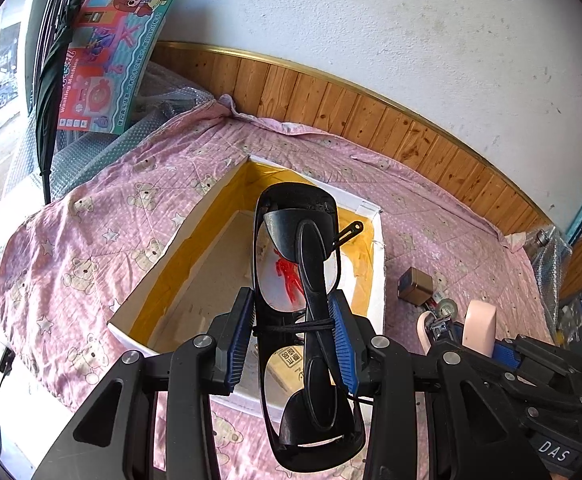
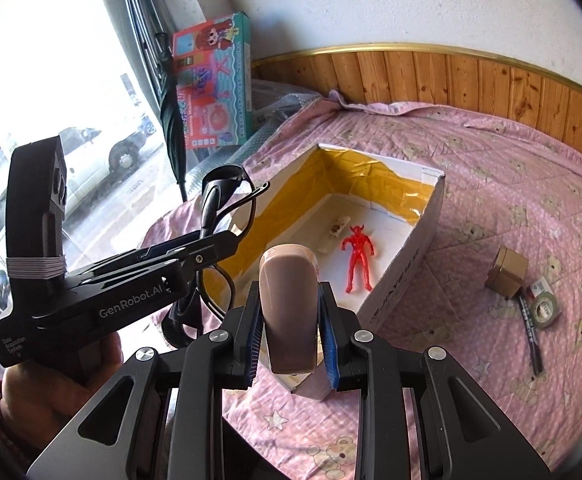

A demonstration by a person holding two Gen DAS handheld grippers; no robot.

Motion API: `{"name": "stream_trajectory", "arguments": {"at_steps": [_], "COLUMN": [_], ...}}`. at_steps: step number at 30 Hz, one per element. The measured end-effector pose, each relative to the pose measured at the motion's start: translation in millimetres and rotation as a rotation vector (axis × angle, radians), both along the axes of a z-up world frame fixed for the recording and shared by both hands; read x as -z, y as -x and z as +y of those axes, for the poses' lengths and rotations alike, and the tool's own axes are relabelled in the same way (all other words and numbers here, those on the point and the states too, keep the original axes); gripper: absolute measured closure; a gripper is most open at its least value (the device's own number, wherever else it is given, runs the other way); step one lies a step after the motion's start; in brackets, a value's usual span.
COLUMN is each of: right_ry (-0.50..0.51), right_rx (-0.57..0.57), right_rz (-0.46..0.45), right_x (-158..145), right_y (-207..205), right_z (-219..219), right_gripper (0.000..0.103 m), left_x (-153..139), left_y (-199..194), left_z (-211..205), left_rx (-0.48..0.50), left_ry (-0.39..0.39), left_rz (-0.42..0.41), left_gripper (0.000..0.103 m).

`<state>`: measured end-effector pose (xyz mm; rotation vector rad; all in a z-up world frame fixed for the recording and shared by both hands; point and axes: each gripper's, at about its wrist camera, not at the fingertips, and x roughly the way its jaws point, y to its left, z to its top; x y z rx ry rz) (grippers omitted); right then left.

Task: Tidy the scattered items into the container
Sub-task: 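Lift and carry the glasses and stapler over the box with both tools, then lower the glasses and stapler into the box and open both tools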

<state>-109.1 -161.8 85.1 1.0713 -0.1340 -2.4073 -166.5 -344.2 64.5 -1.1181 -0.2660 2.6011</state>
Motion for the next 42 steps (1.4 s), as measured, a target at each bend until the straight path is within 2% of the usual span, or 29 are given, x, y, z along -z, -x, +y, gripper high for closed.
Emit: {"name": "stream_trajectory", "arguments": {"at_steps": [16, 25, 35, 42], "right_ry": [0.013, 0.023, 0.045, 0.053], "right_rx": [-0.025, -0.033, -0.039, -0.045], "right_rz": [-0.019, -0.053, -0.119, -0.165], "right_x": [5.7, 18.1, 41.4, 58.1], "right_y": [41.7, 65.6, 93.2, 108.5], "right_z": [-8.4, -11.8, -14.8, -20.2], "right_gripper": [0.076, 0.076, 0.076, 0.076], "left_x": [12.3, 19.9, 46.5, 63.1], "left_y": [33.7, 52.9, 68.9, 78.0], "left_z": [2.0, 5.0, -0.8, 8.6], "left_rx": [-0.01, 0.001, 0.003, 0.038], "left_ry": [0.041, 0.093, 0.166, 0.211], "left_rz": [-0.02, -0.032, -0.097, -0.128], "left_gripper": [0.064, 0.064, 0.064, 0.064]}}
